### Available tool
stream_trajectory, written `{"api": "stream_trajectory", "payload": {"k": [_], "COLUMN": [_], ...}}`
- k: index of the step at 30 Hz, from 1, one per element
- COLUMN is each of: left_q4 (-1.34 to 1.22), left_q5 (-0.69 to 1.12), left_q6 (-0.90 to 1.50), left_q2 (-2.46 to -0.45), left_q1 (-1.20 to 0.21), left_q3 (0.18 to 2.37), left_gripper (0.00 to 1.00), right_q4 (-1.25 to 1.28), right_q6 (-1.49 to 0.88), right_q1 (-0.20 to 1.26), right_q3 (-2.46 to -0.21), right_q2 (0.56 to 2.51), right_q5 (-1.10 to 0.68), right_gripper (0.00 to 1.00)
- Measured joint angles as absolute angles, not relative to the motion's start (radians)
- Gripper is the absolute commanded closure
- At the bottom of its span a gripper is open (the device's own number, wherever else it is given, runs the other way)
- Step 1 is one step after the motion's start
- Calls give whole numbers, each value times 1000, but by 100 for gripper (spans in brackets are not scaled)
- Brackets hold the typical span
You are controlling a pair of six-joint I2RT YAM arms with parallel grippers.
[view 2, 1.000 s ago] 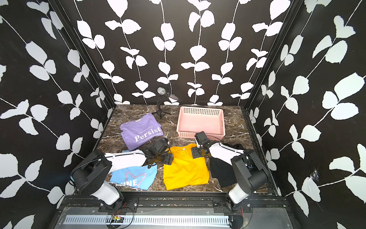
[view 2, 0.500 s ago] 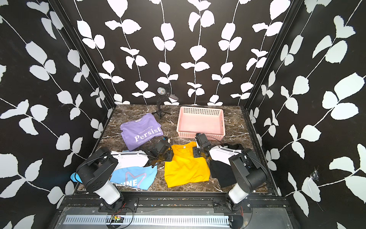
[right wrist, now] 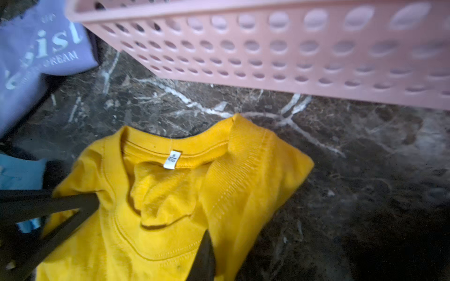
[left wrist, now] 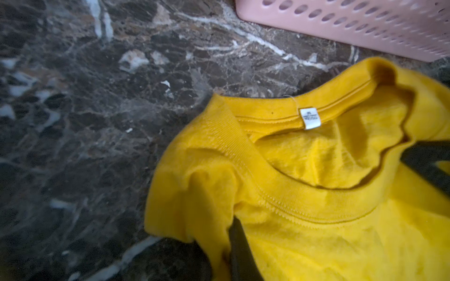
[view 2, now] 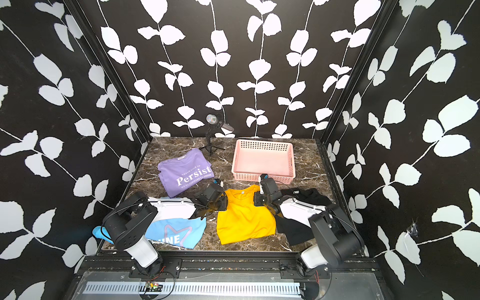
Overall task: Put the folded t-shirts into the basket
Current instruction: Pick up the T-shirt from the center of the board, then place the T-shirt in the bin.
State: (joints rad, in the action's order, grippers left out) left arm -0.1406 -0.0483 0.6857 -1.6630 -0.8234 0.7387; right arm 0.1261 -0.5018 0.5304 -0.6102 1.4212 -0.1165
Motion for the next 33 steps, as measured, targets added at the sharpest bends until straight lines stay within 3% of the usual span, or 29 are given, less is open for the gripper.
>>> {"api": "stream_trajectory", "payload": {"k": [12,21,28,33], "left_q4": [-91,9,98,194], "left_q5": [-26,-6,19,46], "left_q6": [665,598,515,462], "left_q2": [-1463,-1420,-1528,-1696], "left_q1": [-829,-835,-835,-821], "left_q3": [764,977,1264,1489], "left_gripper": [100,100,100,100], "right_q4": [50,-96,-200,-233], "right_q6": [-511,-505,-477,-468], "right_q1": [530,530,509,413], "right_q3": [-619,-793,-978,-1062], "right_q2": [1115,1084,1145,1239], "right_q5": [-104,-56,3,2], "right_gripper": [100,100,100,100]}}
